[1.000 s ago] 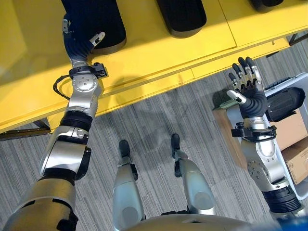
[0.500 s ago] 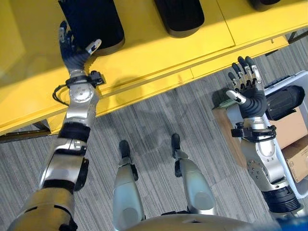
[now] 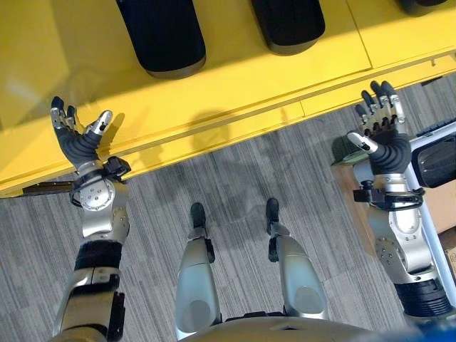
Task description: Move parts from the plastic box to the shelf.
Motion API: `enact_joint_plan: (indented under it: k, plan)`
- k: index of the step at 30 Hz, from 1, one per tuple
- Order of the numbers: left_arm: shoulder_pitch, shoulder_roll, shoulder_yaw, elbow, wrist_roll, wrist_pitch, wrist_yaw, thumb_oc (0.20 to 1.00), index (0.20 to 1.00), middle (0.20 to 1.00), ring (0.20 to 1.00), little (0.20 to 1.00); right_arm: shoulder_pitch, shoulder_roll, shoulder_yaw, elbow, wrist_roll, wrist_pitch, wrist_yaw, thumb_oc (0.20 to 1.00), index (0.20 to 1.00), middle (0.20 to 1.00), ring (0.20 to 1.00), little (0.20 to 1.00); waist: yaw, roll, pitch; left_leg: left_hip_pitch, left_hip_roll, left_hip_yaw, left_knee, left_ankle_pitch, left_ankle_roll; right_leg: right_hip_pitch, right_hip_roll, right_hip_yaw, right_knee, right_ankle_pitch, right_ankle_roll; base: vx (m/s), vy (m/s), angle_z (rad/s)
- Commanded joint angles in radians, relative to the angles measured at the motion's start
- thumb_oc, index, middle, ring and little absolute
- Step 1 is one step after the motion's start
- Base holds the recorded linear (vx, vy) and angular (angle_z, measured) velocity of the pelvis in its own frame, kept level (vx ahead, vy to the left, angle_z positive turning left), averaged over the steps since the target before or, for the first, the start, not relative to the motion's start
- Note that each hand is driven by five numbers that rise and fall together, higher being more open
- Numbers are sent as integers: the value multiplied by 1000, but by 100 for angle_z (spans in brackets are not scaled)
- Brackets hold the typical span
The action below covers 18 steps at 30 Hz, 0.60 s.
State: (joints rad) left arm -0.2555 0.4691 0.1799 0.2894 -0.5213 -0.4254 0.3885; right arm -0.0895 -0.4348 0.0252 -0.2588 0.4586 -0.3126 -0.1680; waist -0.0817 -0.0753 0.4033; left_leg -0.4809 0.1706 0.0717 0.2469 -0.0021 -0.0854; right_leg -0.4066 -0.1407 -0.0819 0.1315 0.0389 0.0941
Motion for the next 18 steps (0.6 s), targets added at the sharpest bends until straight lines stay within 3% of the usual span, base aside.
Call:
enact_joint_plan:
  k: [1,6,7,8,18]
  plan:
    - [73,-12,11,0,-24,-12,-41,1000,1000,1000,1000,1000,-27,-21,-127,-41,-271,-44,-111,1000,1000,1000,1000,1000,8,-22,-26,-18,78,-34,112,-108,-43,84,-97,-32,58,-72,55,0,0,0]
    - [131,-42,-11,-93,-23,-10,-115,1000,1000,1000,1000,1000,-104,-106,-114,131,-590,54,-215,1000,1000,1000,1000,1000,28,-11,-27,-18,73,-43,114,-111,-40,86,-101,-37,63,-74,55,1,1,2]
    - [132,-44,-9,-96,-23,-9,-115,1000,1000,1000,1000,1000,-110,-108,-110,137,-594,52,-220,1000,1000,1000,1000,1000,26,-12,-20,-29,70,-36,113,-85,-33,77,-104,-41,61,-55,50,-103,-1,3]
    - [140,-42,-28,-127,-8,-9,-137,1000,1000,1000,1000,1000,-150,-144,-85,215,-697,96,-249,1000,1000,1000,1000,1000,37,-8,-18,-32,67,-40,113,-85,-32,77,-107,-43,63,-56,50,-103,1,9]
    - [175,-52,-53,-275,15,-35,-189,1000,1000,1000,1000,1000,-304,-271,69,485,-1113,246,-327,1000,1000,1000,1000,1000,74,8,4,-35,62,-54,111,-81,-30,81,-108,-47,65,-58,47,-20,-6,7]
